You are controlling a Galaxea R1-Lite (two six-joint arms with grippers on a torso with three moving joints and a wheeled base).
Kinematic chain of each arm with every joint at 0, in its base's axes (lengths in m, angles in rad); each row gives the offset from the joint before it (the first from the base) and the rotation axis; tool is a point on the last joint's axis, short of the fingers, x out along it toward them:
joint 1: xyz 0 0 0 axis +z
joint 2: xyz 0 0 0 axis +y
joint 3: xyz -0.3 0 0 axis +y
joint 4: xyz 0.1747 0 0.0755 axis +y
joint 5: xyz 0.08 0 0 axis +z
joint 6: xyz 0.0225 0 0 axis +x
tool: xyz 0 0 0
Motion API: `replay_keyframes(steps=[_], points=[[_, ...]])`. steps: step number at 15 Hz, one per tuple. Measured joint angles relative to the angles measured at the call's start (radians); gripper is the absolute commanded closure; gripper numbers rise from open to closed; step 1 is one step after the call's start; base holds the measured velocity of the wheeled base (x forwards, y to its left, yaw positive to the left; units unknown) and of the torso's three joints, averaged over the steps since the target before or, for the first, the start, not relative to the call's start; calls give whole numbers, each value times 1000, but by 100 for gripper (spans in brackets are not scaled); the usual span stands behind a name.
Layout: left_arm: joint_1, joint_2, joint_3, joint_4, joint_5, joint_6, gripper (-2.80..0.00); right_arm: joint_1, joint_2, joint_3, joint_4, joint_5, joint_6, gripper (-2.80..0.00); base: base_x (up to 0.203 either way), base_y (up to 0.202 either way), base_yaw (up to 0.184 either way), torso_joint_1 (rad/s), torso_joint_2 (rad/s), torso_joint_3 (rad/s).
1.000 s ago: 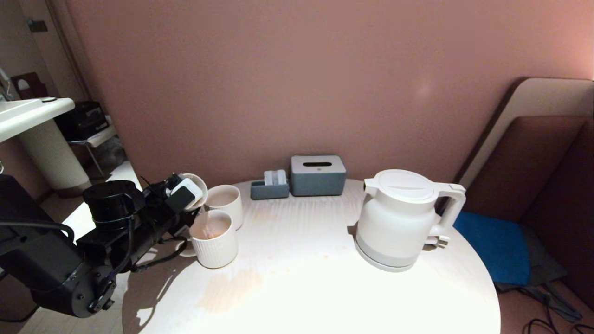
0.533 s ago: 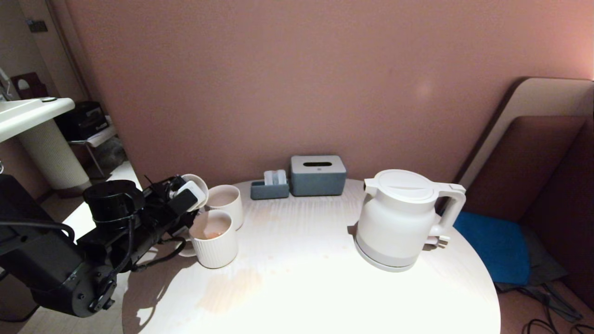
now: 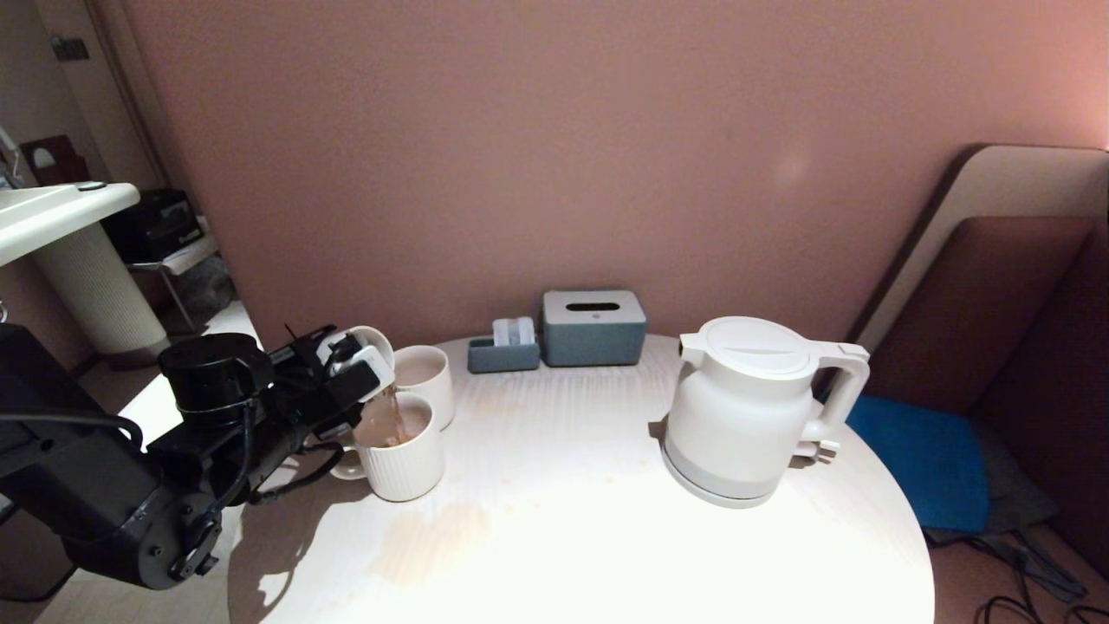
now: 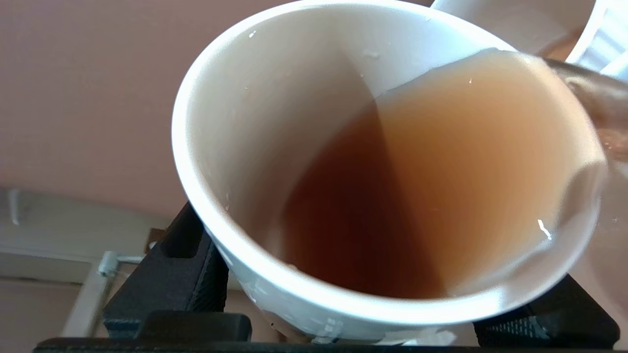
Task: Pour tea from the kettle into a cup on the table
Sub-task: Pour water into another cup
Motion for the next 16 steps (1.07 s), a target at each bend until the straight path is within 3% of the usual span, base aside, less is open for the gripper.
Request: replay_keyframes(steps=[7,16], points=[[-8,-4,-3,0,0,40,0,0,0,0,0,0,0,0,0,0,0,0,0,0],[-6,-4,-3,0,-3,31,0,0,0,0,0,0,0,0,0,0,0,0,0,0]])
